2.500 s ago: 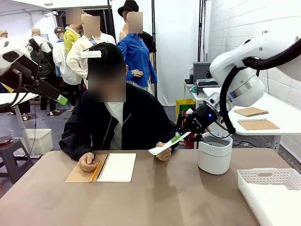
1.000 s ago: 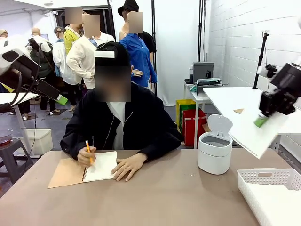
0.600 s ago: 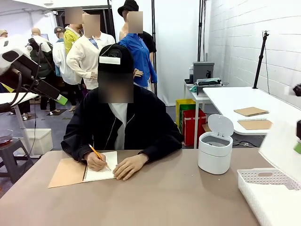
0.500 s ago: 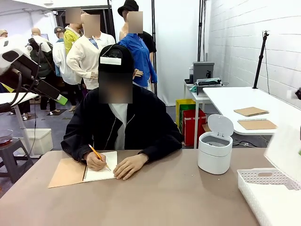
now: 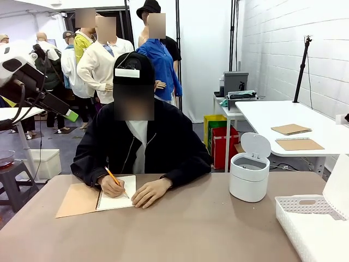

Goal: Sort the paper based on its condition.
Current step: If a person hands you a paper, place it in the Organizing basket , and if it's crumpled, put it in the Trash can.

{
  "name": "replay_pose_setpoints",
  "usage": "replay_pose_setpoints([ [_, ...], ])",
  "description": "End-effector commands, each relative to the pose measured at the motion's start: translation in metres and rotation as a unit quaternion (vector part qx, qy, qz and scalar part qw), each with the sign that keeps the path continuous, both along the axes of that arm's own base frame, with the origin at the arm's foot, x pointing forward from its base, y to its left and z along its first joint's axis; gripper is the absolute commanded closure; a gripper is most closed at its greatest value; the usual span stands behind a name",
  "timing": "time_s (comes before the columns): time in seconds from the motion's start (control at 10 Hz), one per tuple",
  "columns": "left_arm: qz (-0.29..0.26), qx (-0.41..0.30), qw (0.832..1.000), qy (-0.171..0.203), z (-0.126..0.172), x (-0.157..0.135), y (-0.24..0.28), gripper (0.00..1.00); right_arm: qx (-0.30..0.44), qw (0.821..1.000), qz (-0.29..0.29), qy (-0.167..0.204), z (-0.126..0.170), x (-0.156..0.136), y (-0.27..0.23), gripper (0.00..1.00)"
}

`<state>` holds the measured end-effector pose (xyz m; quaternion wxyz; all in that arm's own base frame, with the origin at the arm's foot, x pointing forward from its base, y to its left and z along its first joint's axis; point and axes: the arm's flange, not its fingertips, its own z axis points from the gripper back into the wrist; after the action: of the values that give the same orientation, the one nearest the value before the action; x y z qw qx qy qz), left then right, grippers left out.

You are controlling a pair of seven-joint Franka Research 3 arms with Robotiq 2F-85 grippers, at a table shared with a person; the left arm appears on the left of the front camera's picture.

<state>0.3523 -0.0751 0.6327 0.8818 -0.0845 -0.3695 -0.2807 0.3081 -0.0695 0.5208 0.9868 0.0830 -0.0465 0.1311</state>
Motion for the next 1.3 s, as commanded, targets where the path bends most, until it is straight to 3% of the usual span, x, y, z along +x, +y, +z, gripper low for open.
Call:
replay_pose_setpoints([
  [0.0,0.002,-0.001,1.0,-0.004,0.001,0.0,0.001,0.0,-0.003,1.0,0.012,-0.013,0.0,0.002,-0.002,1.0],
  [0.5,0.002,-0.001,1.0,-0.004,0.001,0.0,0.001,0.0,0.003,1.0,0.004,-0.007,0.002,0.001,0.001,1.0],
  [0.8,0.002,-0.001,1.0,-0.004,0.001,0.0,0.001,0.0,-0.037,0.999,0.023,-0.024,-0.015,0.001,0.045,1.0],
  [1.2,0.002,-0.001,1.0,-0.004,0.001,0.0,0.001,0.0,-0.084,0.996,0.025,-0.004,-0.041,-0.027,0.082,1.0],
])
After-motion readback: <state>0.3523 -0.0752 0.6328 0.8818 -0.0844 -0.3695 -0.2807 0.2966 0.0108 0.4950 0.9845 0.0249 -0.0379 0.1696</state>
